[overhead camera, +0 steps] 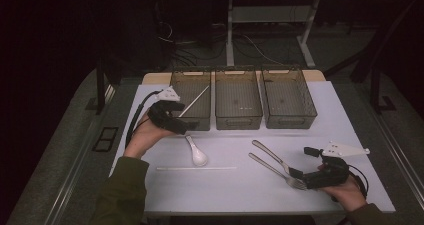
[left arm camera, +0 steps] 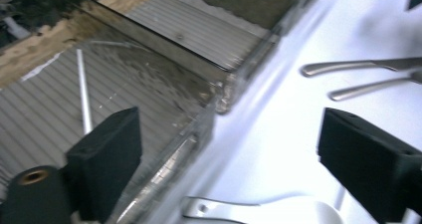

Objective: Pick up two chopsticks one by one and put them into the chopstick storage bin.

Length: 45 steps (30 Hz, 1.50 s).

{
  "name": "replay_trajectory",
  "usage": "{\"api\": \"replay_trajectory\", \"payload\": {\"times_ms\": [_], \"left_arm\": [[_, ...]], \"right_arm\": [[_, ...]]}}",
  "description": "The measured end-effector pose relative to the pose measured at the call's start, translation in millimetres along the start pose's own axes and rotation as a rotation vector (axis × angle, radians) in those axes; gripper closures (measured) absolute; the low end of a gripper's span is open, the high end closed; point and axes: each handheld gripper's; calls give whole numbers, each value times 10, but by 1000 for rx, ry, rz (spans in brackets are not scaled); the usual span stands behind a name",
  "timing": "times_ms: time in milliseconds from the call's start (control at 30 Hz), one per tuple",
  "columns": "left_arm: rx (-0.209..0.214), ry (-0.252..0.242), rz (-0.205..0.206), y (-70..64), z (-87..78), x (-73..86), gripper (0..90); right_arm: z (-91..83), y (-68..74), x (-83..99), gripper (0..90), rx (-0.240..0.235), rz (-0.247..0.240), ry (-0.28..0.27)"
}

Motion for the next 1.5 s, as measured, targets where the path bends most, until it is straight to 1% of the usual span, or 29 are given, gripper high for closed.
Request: {"api": "replay_trajectory", "payload": {"times_ms": [67, 167, 233, 367, 467, 533, 567, 600, 667, 700, 733, 767, 833, 867, 900, 967, 1100, 1133, 1267, 1300, 1500], "left_arm": [[12, -5, 11, -72, -9, 61, 41], [30, -15, 28, -175, 3, 161, 14], [34, -10, 45, -241, 17, 225, 10], [56, -10, 69, -367, 48, 344, 12], [63, 3, 89, -448, 69, 445, 44], [70, 24, 106, -481, 79, 525, 96], [74, 32, 114, -497, 81, 567, 146], [76, 36, 112, -510, 85, 608, 165], [84, 55, 125, -523, 80, 687, 255], [82, 58, 126, -528, 76, 724, 300], [90, 62, 128, -524, 70, 755, 342], [99, 66, 127, -525, 67, 785, 402], [104, 86, 135, -515, 71, 825, 473], [114, 93, 135, -509, 79, 842, 515], [121, 97, 133, -505, 87, 856, 538], [146, 107, 128, -488, 106, 878, 578], [159, 145, 117, -457, 150, 928, 642], [162, 159, 117, -452, 162, 937, 648], [180, 183, 119, -438, 206, 961, 684], [181, 190, 116, -440, 220, 969, 688], [193, 244, 124, -403, 281, 1005, 720]], "right_arm": [[-2, 3, 0, 9, 1, 4, -2], [-3, 3, 1, 9, 3, 5, -1], [0, 4, 1, 9, 2, 3, -2], [-3, 4, 1, 9, 3, 4, -1], [-3, 4, 1, 8, 4, 6, -2], [-2, 3, 1, 9, 4, 4, -1], [-1, 3, 1, 9, 3, 4, -1], [-3, 4, 1, 8, 4, 4, -1], [-6, 6, 2, 8, 4, 4, -2], [-8, 6, 2, 9, 3, 4, -1], [-8, 6, 2, 9, 3, 4, -2], [-8, 6, 2, 9, 3, 3, -2], [-6, 6, 2, 8, 4, 2, -2], [-8, 6, 2, 8, 4, 1, 0], [-9, 7, 2, 8, 4, 0, 0], [-13, 8, 3, 9, 6, 3, -1], [-16, 3, 5, 9, 8, 2, -1], [-15, 3, 5, 9, 9, 3, -1], [-15, 5, 5, 9, 8, 1, 0], [-15, 5, 5, 9, 8, 2, 1], [-12, 6, 5, 9, 7, 1, 1]]}}
Point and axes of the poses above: each handheld gripper's, and its own axes: z roughly forward along the jaws, x roughly out of its underside, y roughly to its left, and after that the axes turned 14 degrees about x, right-handed
